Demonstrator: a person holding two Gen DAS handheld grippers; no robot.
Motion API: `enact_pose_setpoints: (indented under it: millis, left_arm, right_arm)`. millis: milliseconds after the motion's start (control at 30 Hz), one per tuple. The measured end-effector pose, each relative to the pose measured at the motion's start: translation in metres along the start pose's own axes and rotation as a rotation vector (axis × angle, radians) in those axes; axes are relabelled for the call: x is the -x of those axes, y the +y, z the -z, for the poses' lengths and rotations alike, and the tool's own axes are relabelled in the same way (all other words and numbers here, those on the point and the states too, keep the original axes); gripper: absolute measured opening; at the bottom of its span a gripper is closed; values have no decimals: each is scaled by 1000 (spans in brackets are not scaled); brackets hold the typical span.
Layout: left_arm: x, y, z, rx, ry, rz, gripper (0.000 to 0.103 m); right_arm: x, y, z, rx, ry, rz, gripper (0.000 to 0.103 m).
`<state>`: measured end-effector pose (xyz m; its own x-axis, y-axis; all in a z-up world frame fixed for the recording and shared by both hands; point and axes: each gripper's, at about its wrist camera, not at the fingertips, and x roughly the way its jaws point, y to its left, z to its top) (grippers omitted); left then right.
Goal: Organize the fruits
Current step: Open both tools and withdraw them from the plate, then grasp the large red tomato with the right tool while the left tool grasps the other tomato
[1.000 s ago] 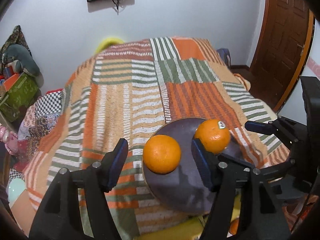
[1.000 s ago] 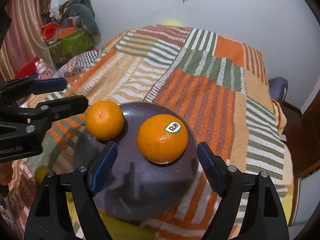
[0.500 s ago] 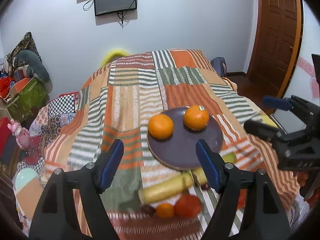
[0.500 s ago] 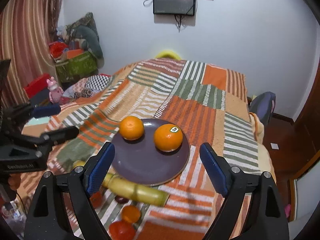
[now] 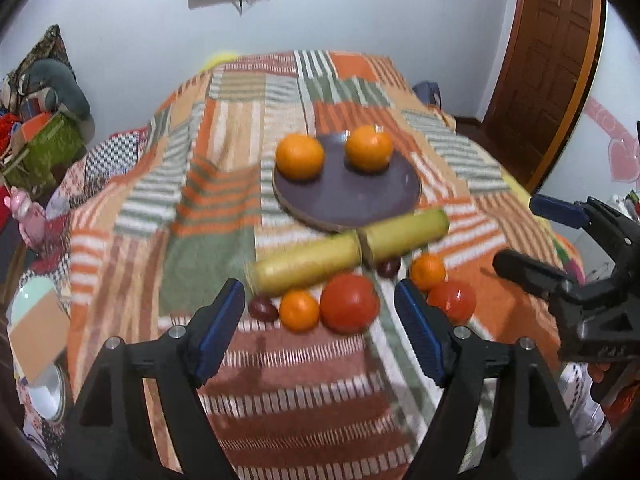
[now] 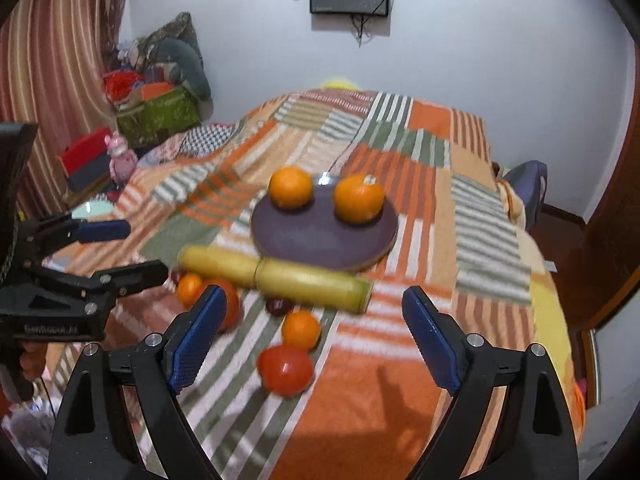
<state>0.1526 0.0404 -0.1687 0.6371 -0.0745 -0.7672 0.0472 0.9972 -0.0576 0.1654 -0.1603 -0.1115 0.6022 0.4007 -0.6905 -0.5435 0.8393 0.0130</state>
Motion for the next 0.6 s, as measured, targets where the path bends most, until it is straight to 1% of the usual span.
enact_pose_setpoints:
  millis: [200, 267, 367, 400, 433, 500, 600]
  left_arm:
    - [-13, 1, 28, 30, 46, 29, 77]
    - [-19, -1, 33, 23, 58, 25, 70]
    - [-28, -5, 35, 21, 72, 37, 65]
    - [-31, -5, 34, 23, 75, 39, 64]
    - [-34, -6, 33, 22, 78, 39, 64]
    - [-39, -8, 29, 18, 80, 37, 64]
    - [-47, -12, 23, 7, 78, 34, 64]
  right_arm:
    - [-19, 6, 31, -5, 78, -12, 88]
    - [-25, 6, 38, -5, 101, -11, 88]
    - [-34, 4, 46, -13, 133, -29, 87]
    - [-35, 5, 49, -17, 140, -35, 87]
    - [-37, 4, 50, -22, 146, -41, 85]
    - [-42, 3, 52, -27, 161, -58, 78]
    - [-50, 3, 54, -34, 184, -81, 73]
